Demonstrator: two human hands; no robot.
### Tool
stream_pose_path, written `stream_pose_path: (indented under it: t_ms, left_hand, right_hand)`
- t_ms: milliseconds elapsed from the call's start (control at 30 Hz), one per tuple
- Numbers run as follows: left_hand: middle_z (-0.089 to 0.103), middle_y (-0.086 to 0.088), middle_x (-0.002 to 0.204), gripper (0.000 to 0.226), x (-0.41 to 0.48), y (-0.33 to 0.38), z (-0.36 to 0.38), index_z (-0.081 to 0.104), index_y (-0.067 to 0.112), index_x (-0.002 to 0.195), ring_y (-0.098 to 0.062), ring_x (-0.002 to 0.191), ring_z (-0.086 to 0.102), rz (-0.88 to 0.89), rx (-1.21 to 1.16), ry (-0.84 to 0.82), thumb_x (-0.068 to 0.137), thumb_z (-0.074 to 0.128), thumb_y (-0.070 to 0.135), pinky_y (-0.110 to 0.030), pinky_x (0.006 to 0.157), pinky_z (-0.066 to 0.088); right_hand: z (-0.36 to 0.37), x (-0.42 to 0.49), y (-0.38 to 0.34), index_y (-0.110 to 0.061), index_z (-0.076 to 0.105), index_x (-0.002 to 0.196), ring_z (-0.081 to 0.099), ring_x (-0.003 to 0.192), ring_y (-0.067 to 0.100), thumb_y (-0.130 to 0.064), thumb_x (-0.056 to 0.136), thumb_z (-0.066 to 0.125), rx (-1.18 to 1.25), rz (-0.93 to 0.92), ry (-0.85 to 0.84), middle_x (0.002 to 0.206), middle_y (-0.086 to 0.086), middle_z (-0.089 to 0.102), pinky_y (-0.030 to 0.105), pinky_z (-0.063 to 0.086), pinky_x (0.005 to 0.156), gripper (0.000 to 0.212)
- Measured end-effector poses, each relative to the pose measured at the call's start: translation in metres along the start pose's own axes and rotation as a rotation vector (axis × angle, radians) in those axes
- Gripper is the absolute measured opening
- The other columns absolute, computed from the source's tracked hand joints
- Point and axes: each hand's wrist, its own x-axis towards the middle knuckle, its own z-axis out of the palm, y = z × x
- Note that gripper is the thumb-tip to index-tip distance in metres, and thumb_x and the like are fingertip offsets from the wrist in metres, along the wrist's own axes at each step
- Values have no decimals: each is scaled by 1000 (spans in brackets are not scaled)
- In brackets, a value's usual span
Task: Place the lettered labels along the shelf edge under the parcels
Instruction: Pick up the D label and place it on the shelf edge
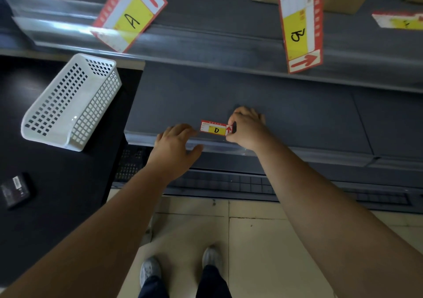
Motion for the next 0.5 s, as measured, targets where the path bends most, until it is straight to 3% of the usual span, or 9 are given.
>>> stream_pose_path:
  t_ms: [267,367,500]
  left_hand:
    - [56,-2,125,45,5,4,4,58,19,120,-24,117,48,-16,-6,-3,84,52,46,-42,97,33]
    - [56,-2,125,43,8,6,4,58,19,120,-24,117,48,-8,3,2,85,58,44,-40,97,33]
    - [55,-2,125,43,9,14,-7,56,21,121,-24,116,48,2,18,23,83,63,40,-42,97,33]
  right_hand:
    - [4,-3,-4,-24,53,93,54,91,19,-22,81,71,196,32,88,95,-3,63,33,36,87,21]
    - [4,-5,-1,-23,58,89,58,81,16,-11,87,62,479,103,104,84,-5,62,28,46,73,14]
    - [-14,-16,0,-25,60,83,57,70,8,-4,87,61,782,162,96,77,-8,61,20,41,61,21]
